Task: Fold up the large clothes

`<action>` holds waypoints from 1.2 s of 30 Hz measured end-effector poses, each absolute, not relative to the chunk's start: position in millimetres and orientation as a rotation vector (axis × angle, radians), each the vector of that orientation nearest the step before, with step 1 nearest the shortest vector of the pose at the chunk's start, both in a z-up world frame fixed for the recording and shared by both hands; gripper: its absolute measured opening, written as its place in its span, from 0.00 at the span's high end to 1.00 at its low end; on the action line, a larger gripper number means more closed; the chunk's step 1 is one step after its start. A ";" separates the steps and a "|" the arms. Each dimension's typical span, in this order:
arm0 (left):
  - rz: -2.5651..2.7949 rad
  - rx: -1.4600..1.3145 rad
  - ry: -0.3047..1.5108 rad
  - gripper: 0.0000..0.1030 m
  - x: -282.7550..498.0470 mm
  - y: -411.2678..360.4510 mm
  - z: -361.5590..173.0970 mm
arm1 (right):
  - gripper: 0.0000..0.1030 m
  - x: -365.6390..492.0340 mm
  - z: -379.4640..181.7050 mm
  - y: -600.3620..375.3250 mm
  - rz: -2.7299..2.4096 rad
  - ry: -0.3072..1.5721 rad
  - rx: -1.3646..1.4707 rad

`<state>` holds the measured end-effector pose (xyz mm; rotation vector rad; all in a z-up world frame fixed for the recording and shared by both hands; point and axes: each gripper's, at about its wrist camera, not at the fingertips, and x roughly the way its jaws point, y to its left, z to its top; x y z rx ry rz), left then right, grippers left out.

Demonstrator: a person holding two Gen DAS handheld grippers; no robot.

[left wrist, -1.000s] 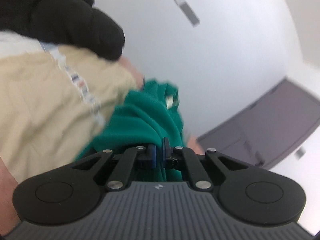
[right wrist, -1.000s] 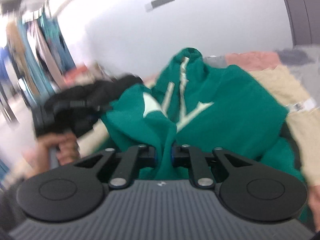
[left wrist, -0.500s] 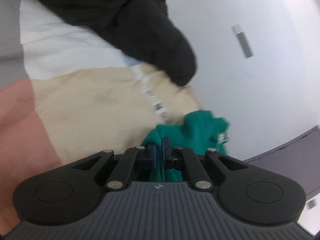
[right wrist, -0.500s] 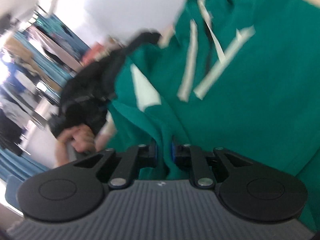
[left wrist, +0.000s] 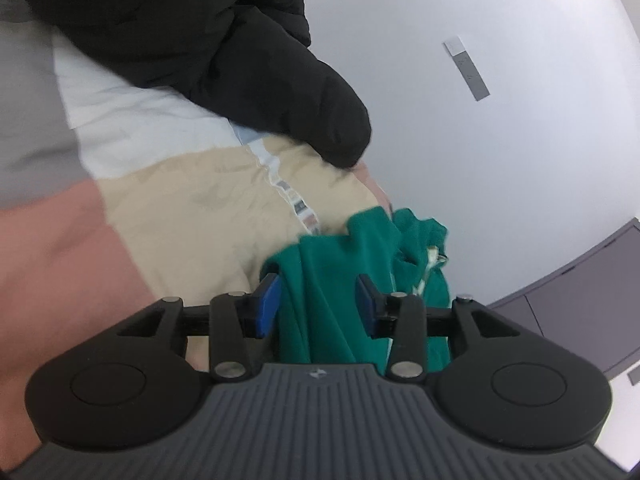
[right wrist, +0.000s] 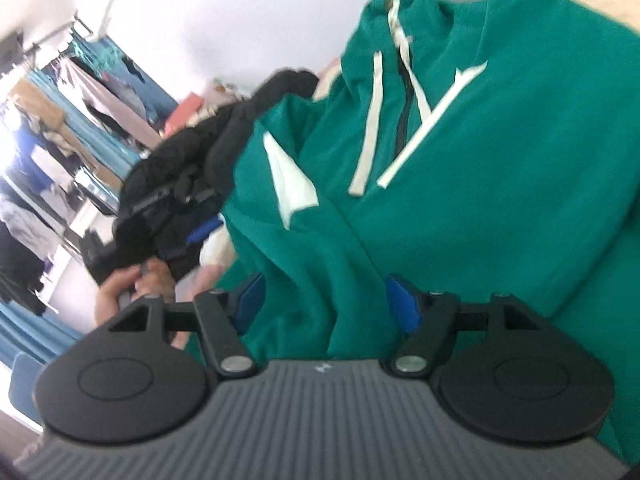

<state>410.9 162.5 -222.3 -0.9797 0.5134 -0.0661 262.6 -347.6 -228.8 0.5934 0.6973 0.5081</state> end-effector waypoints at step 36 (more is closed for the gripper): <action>-0.256 -0.897 0.821 0.88 313.5 68.3 -229.3 | 0.52 205.0 -182.5 -241.2 0.547 0.747 0.064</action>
